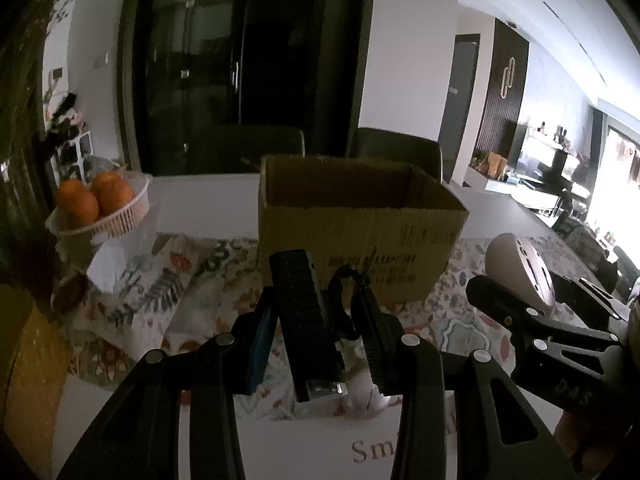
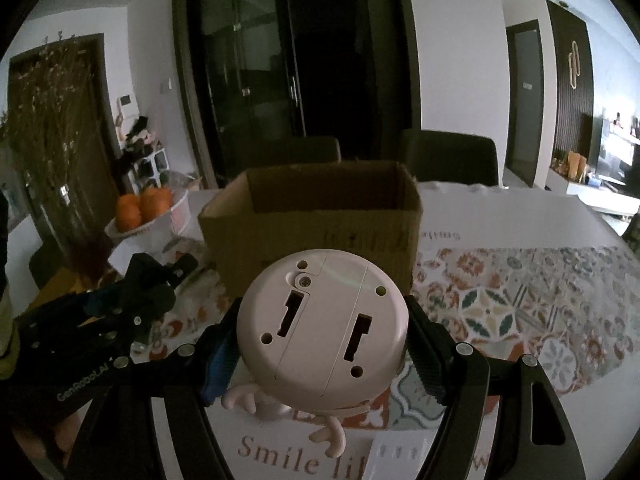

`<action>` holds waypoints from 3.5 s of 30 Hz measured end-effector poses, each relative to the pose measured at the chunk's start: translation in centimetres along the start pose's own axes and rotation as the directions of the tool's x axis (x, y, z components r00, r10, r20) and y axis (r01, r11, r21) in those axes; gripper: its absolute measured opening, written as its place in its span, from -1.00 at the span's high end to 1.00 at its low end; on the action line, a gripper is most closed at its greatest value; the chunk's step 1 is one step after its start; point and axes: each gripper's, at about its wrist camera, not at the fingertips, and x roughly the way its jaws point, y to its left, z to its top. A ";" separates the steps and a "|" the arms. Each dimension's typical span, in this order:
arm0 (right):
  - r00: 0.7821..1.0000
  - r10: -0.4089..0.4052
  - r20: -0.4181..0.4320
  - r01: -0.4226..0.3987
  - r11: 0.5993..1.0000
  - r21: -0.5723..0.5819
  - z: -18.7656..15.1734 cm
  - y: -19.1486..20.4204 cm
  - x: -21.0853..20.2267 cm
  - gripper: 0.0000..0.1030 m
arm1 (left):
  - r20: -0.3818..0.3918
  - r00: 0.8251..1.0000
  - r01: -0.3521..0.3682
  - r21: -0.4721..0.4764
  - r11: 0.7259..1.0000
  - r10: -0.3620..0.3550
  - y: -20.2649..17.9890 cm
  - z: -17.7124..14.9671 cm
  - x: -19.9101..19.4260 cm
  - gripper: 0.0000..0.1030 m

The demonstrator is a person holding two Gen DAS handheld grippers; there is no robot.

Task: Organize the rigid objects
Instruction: 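Lift the black flashlight and pink device and carry both over the cardboard box, then open the left gripper to drop the flashlight into the box while the right drops the pink device, then move both grippers back from the box toward the silver speaker and white USB charger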

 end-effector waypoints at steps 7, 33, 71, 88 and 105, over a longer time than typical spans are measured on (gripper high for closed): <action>0.999 -0.004 0.037 0.004 1.000 -0.005 2.3 -0.4 0.0 -0.45 | 0.020 1.000 0.012 0.011 1.000 -0.012 -0.3 2.1 0.4 0.23; 0.999 -0.004 0.037 0.005 1.000 -0.024 9.7 -2.3 4.4 -0.45 | 0.037 0.999 -0.013 0.098 0.995 0.009 -1.5 10.3 4.4 0.23; 0.988 -0.004 -0.156 -0.001 0.999 -0.033 11.2 -4.6 13.2 -0.50 | -0.154 0.988 0.022 0.096 0.995 -0.007 -0.7 11.3 13.9 0.06; 0.996 -0.076 -0.039 0.076 0.997 -0.016 10.6 -4.0 7.6 -0.50 | -0.056 0.998 -0.013 0.095 0.995 0.019 -1.2 10.3 8.2 -0.13; 0.979 -0.177 0.099 0.175 0.984 0.026 7.9 -3.0 -0.8 -0.52 | 0.025 0.999 -0.025 0.081 0.996 0.023 -2.3 7.6 1.7 -0.21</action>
